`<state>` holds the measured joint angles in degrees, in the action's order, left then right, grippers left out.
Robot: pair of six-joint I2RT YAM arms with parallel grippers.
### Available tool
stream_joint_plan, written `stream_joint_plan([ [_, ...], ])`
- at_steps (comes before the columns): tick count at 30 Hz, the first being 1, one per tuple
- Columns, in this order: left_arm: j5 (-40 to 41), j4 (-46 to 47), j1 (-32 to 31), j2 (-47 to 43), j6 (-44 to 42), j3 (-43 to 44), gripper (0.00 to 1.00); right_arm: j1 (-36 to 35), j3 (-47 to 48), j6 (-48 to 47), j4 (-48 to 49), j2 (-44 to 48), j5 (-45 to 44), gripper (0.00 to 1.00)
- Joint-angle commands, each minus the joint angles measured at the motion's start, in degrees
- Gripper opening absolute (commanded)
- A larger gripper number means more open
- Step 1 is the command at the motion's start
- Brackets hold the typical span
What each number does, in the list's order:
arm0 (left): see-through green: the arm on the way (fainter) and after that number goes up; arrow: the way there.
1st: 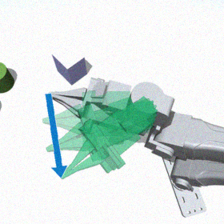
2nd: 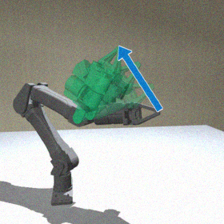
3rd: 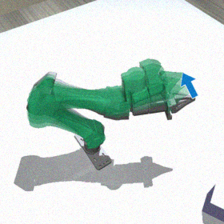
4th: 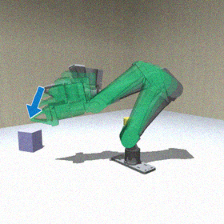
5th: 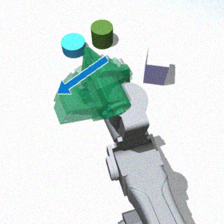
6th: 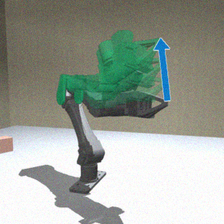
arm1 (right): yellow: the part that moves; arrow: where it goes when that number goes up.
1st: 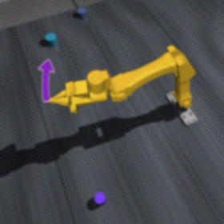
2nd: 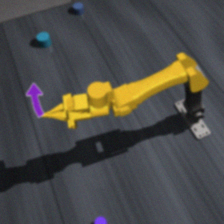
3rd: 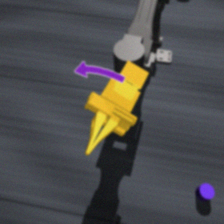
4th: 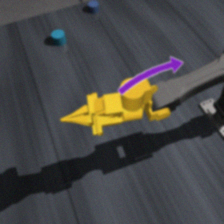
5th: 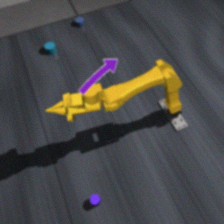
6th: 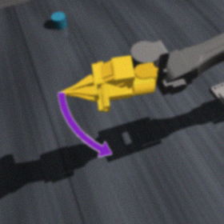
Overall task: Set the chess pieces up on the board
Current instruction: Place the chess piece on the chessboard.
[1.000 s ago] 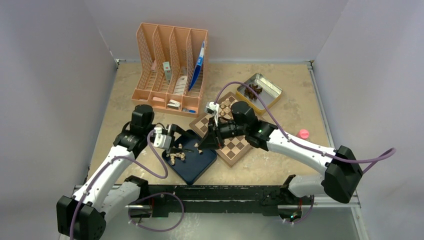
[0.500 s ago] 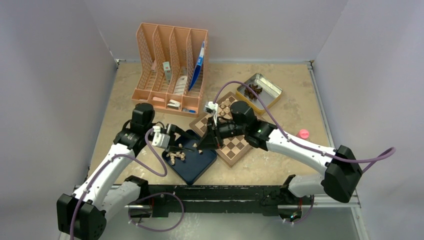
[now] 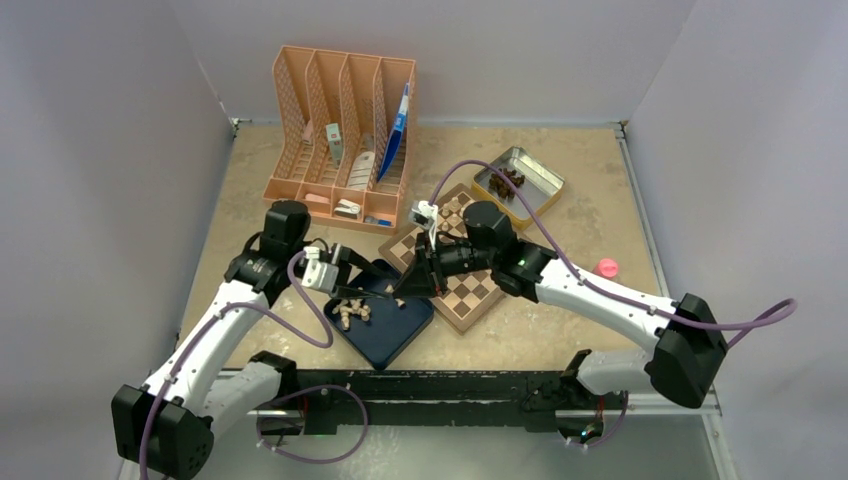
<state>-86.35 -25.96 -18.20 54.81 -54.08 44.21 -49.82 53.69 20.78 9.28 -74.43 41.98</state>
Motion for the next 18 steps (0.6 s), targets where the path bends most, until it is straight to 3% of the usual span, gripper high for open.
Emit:
stream_joint_plan([
  [1, -3.1, -2.2, -0.4, 0.2, -3.8, 2.9, 0.37, -0.2, 3.0, 0.4, 2.3, 1.9, 1.0, 0.14],
  [11, -2.5, -3.2, -0.5, 0.5, -4.4, 2.6, 0.40, -0.3, 3.1, 1.0, 3.5, 1.6, 1.4, 0.15],
  [18, -3.5, -4.3, -0.6, 0.3, -4.7, 3.0, 0.35, -0.3, 3.2, 1.3, 4.2, 1.5, 1.9, 0.15],
])
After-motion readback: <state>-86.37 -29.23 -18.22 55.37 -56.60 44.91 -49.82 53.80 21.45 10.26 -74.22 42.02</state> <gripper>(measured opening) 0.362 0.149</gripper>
